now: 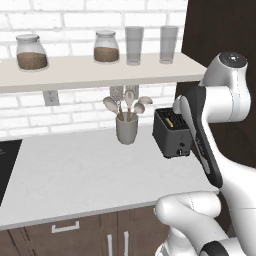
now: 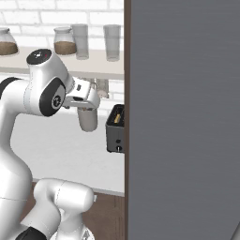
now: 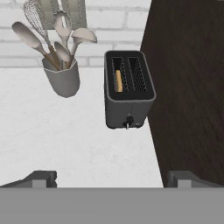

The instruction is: Start the toaster. Once the lever pops up, take the bread to the plate on the dining counter.

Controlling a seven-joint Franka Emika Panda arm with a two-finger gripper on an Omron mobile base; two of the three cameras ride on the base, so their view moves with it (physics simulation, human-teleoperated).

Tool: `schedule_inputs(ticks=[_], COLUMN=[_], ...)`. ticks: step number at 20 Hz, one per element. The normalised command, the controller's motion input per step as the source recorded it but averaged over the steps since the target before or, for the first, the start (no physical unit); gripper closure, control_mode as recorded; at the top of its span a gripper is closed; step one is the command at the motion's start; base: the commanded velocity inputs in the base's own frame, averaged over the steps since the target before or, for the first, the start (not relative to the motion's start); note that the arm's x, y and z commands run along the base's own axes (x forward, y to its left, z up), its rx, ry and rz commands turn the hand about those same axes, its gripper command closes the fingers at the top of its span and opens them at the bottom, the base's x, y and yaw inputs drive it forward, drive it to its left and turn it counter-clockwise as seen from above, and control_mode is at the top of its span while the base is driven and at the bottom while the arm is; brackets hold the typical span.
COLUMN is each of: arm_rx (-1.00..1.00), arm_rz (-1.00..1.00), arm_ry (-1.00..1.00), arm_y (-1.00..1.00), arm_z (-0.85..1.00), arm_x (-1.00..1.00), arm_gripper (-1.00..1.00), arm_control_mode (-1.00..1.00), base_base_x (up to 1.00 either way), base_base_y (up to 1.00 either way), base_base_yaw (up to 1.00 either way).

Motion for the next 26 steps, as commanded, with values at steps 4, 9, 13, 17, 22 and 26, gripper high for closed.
schedule_inputs(ticks=[4, 9, 13, 17, 22, 26], arm_rx=[0.00, 0.00, 0.00, 0.00, 0.00, 0.00], arm_rz=[0.00, 0.00, 0.00, 0.00, 0.00, 0.00], arm_ry=[0.00, 0.00, 0.00, 0.00, 0.00, 0.00], arm_y=[0.00, 0.00, 0.00, 0.00, 0.00, 0.00], arm_z=[0.00, 0.00, 0.00, 0.00, 0.00, 0.00], arm_x=[0.00, 0.00, 0.00, 0.00, 0.00, 0.00], arm_gripper=[-1.00, -1.00, -1.00, -1.00, -1.00, -1.00], arm_control_mode=[-1.00, -1.00, -1.00, -1.00, -1.00, -1.00], base_base_x=[0.00, 0.00, 0.00, 0.00, 0.00, 0.00], base_base_y=[0.00, 0.00, 0.00, 0.00, 0.00, 0.00], base_base_yaw=[0.00, 0.00, 0.00, 0.00, 0.00, 0.00])
